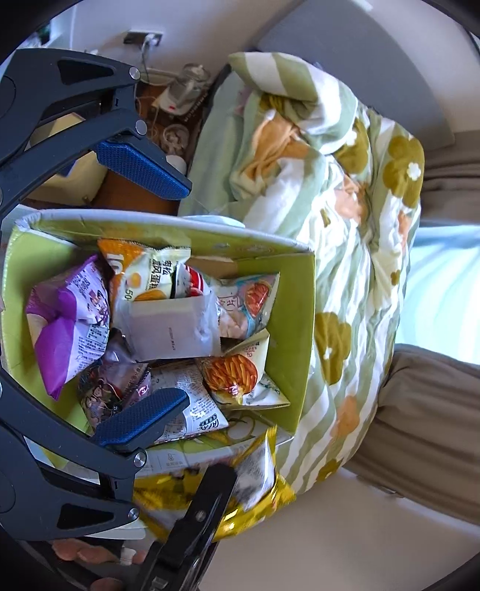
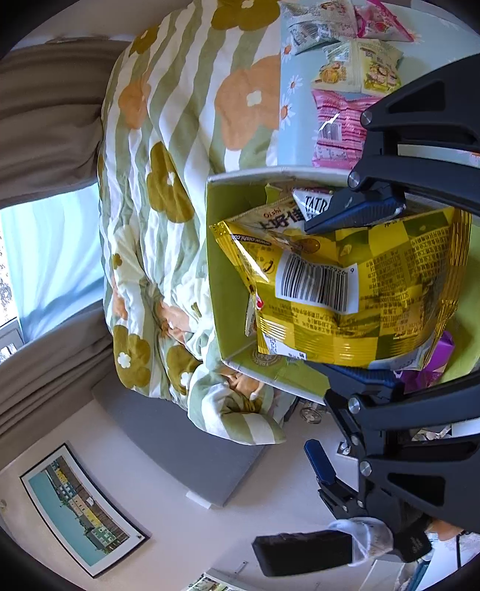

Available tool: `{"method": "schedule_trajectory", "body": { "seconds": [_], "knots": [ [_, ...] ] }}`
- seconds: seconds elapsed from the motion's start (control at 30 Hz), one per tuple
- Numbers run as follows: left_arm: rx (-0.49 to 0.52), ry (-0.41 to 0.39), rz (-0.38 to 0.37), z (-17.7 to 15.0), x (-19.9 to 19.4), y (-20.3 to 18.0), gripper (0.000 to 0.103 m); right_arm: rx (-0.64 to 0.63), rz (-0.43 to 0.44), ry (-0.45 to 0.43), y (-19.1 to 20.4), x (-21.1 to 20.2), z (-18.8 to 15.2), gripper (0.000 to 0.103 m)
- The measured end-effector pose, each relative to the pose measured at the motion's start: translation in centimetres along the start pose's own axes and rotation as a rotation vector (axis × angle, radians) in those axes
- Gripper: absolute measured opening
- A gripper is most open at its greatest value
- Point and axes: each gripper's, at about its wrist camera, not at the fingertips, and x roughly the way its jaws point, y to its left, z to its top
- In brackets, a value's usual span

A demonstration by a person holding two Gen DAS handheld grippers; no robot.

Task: Organize snacks
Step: 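Carry both items over the green box and release them inside, then withdraw both tools from the box toward the remaining snacks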

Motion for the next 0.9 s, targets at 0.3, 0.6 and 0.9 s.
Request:
{"method": "schedule_trajectory", "body": {
  "seconds": [0.3, 0.6, 0.9],
  "knots": [
    [0.009, -0.020, 0.050, 0.6, -0.9, -0.1, 0.101, -0.011, 0.001, 0.061, 1.0, 3.5, 0.9, 0.059],
    [0.027, 0.005, 0.066, 0.4, -0.4, 0.6, 0.101, 0.038, -0.047, 0.007, 0.3, 2.9, 0.5, 0.103],
    [0.008, -0.007, 0.059, -0.2, -0.8, 1.1, 0.101, 0.026, -0.074, -0.022, -0.2, 1.8, -0.3, 0.103]
  ]
}}
